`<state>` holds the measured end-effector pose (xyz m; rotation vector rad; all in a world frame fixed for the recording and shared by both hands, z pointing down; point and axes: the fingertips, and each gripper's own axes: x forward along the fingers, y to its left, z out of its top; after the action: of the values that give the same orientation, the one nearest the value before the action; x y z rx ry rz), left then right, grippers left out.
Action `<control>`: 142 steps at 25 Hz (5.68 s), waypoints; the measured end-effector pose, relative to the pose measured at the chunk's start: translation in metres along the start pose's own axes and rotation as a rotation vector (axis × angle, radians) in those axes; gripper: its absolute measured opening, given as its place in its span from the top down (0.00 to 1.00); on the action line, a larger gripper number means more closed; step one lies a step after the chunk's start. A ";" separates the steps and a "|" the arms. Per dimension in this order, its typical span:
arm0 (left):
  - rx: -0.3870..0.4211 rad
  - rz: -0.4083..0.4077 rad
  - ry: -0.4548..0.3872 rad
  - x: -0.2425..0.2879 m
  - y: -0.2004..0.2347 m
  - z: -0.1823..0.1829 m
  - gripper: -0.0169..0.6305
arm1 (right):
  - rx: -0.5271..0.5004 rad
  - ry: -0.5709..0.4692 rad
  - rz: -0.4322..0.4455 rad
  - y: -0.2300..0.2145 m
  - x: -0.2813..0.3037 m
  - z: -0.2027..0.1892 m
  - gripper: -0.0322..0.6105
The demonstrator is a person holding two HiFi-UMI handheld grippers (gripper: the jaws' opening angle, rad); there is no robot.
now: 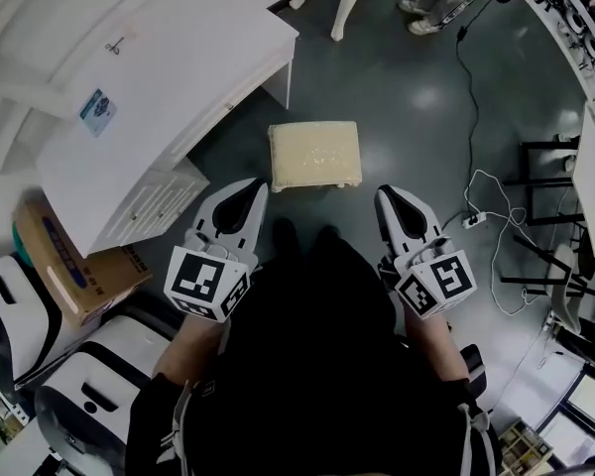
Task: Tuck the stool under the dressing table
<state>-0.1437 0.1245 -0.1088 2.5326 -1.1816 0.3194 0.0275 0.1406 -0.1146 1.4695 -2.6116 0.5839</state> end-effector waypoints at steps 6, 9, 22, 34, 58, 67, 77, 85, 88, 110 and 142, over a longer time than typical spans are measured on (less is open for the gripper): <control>0.020 0.001 0.040 0.038 0.002 0.007 0.96 | 0.008 0.018 0.027 -0.027 0.022 0.004 0.92; 0.010 0.019 0.055 0.060 0.002 0.009 0.96 | 0.024 0.042 0.047 -0.047 0.032 0.002 0.92; -0.008 0.098 0.144 0.154 -0.001 -0.018 0.96 | 0.012 0.161 0.132 -0.139 0.078 -0.045 0.92; -0.056 0.106 0.207 0.216 0.073 -0.109 0.96 | 0.067 0.262 0.121 -0.176 0.179 -0.129 0.92; -0.219 0.168 0.333 0.311 0.165 -0.358 0.96 | 0.193 0.407 0.102 -0.251 0.247 -0.352 0.92; -0.273 0.128 0.433 0.322 0.179 -0.434 0.77 | 0.136 0.560 0.136 -0.266 0.241 -0.431 0.82; -0.426 0.152 0.511 0.323 0.188 -0.505 0.40 | 0.154 0.673 0.064 -0.309 0.237 -0.491 0.47; -0.432 0.172 0.561 0.324 0.192 -0.538 0.21 | 0.168 0.683 0.059 -0.325 0.243 -0.508 0.39; -0.466 0.151 0.571 0.327 0.196 -0.547 0.19 | 0.169 0.701 0.039 -0.334 0.245 -0.517 0.35; -0.653 0.056 0.652 0.348 0.193 -0.588 0.15 | 0.335 0.789 0.003 -0.359 0.255 -0.566 0.24; -0.702 0.113 0.651 0.350 0.188 -0.588 0.11 | 0.426 0.895 0.182 -0.357 0.274 -0.582 0.16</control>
<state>-0.1055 -0.0078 0.5873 1.5836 -0.9438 0.5788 0.1177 -0.0307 0.5946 0.7297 -1.9529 1.4721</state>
